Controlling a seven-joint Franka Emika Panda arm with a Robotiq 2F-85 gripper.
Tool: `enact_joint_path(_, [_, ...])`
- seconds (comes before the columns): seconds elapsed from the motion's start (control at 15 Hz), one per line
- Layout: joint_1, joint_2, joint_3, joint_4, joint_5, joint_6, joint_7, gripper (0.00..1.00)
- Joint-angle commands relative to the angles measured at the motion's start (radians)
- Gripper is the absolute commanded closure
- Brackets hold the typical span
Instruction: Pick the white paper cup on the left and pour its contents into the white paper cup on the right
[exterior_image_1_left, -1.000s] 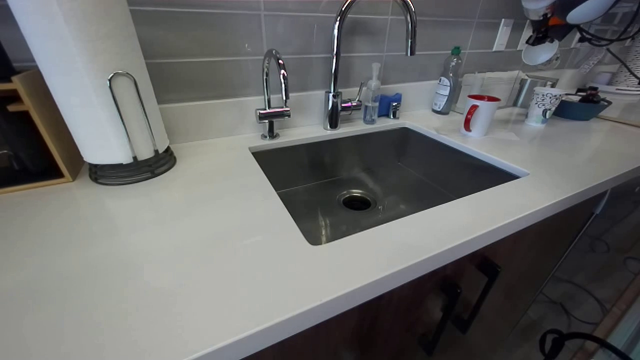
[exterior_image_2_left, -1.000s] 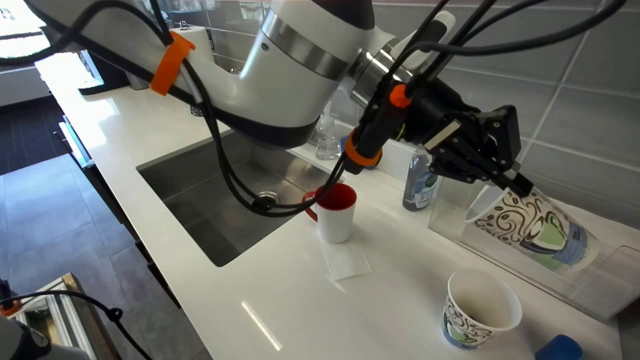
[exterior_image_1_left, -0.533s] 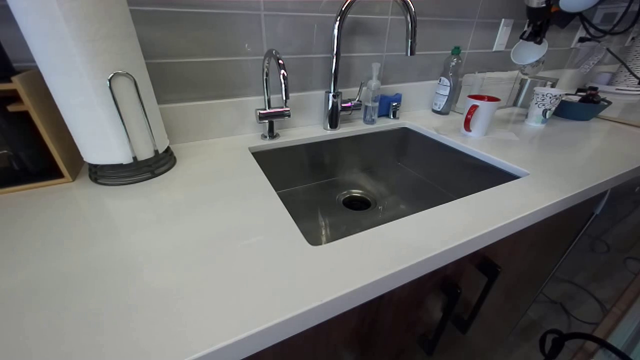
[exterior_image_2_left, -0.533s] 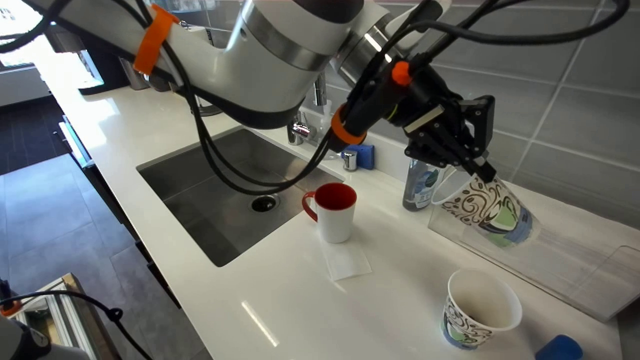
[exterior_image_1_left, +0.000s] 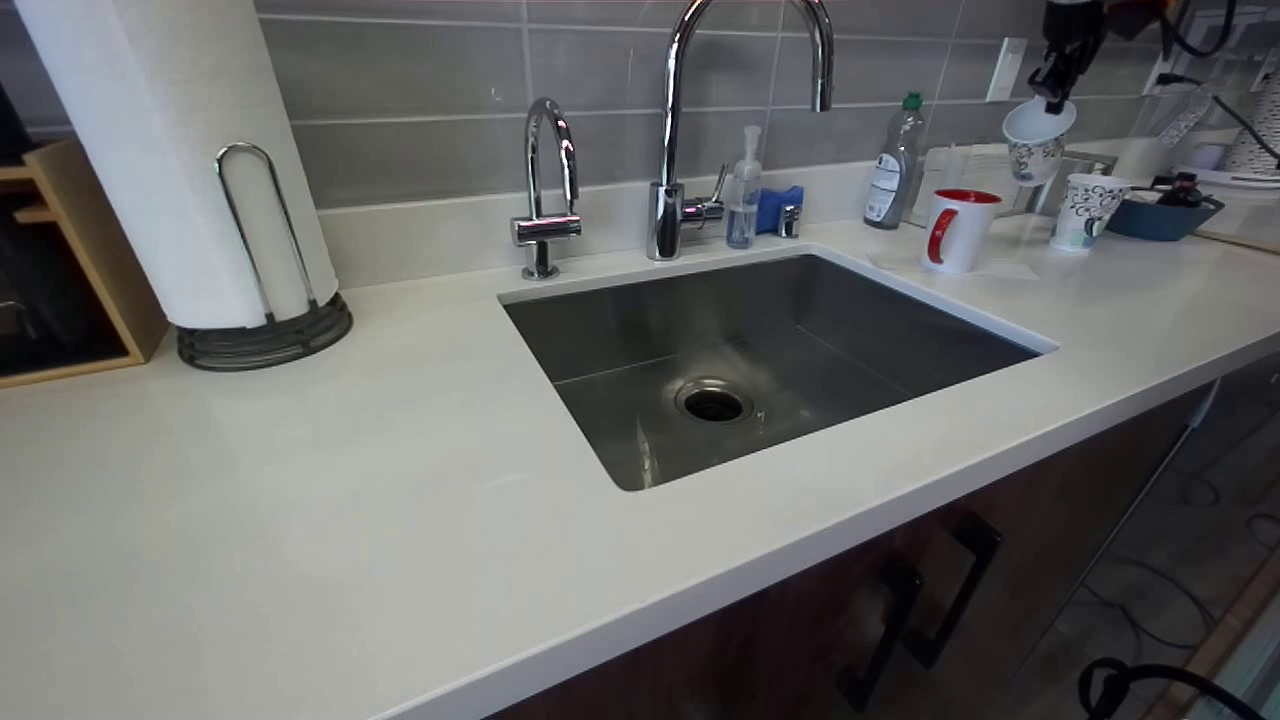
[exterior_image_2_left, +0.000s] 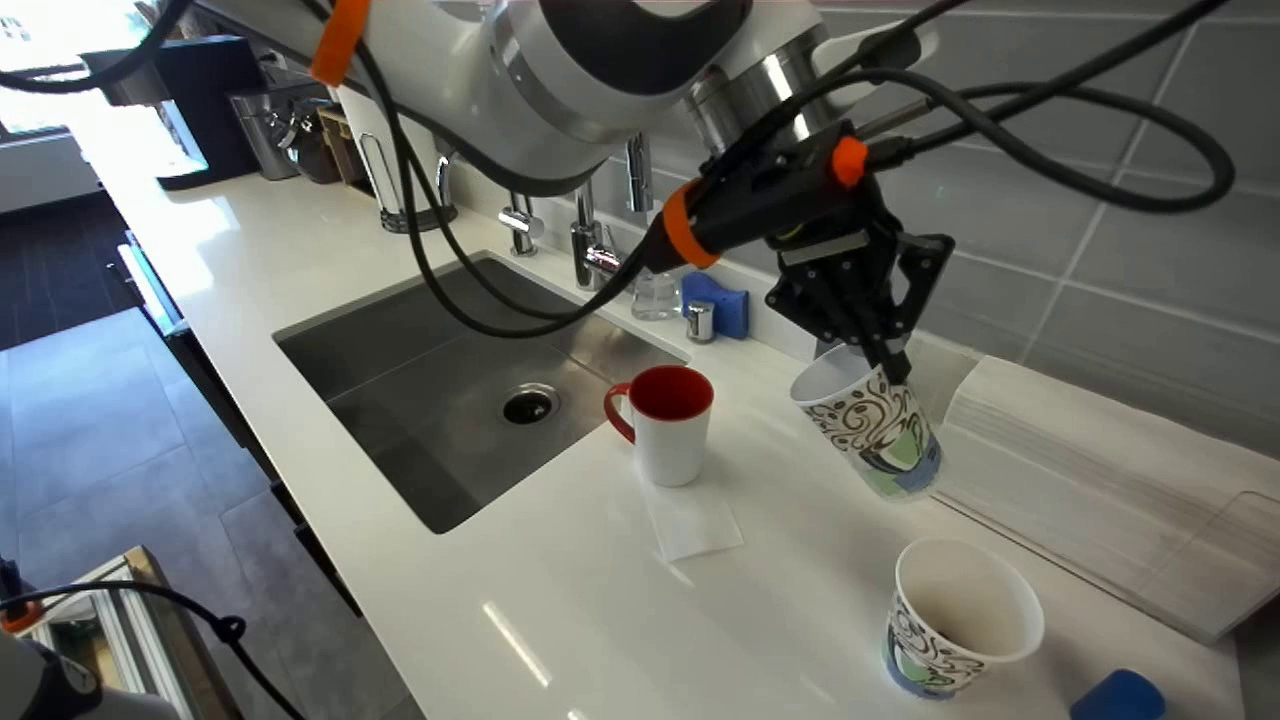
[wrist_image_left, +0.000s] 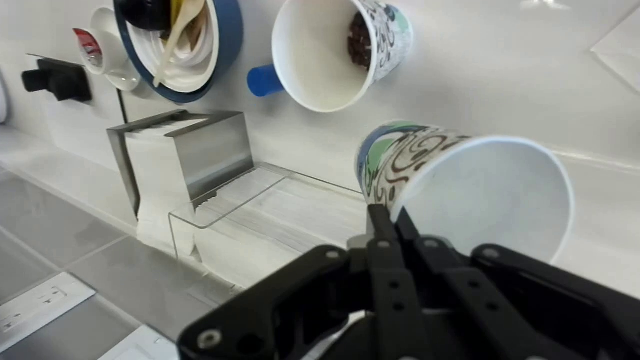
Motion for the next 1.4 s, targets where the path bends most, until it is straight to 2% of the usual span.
enact_joint_path(0.0, [-0.006, 0.076, -0.01, 0.101, 0.194, -0.054, -0.16, 0.99])
enact_joint_path(0.13, [-0.016, 0.127, -0.01, 0.155, 0.284, -0.109, -0.234, 0.99])
enact_joint_path(0.33, [-0.058, 0.191, 0.017, 0.213, 0.452, -0.132, -0.381, 0.99])
enact_joint_path(0.53, [-0.085, 0.252, 0.031, 0.282, 0.536, -0.192, -0.453, 0.99])
enact_joint_path(0.6, [-0.081, 0.27, 0.025, 0.303, 0.527, -0.209, -0.437, 0.99])
enact_joint_path(0.67, [-0.063, 0.22, 0.012, 0.225, 0.488, -0.157, -0.403, 0.96])
enact_joint_path(1.07, [-0.07, 0.258, 0.016, 0.273, 0.495, -0.183, -0.408, 0.96])
enact_joint_path(1.13, [-0.073, 0.258, 0.02, 0.278, 0.506, -0.189, -0.412, 0.99])
enact_joint_path(1.33, [-0.087, 0.264, 0.038, 0.295, 0.541, -0.241, -0.446, 0.99])
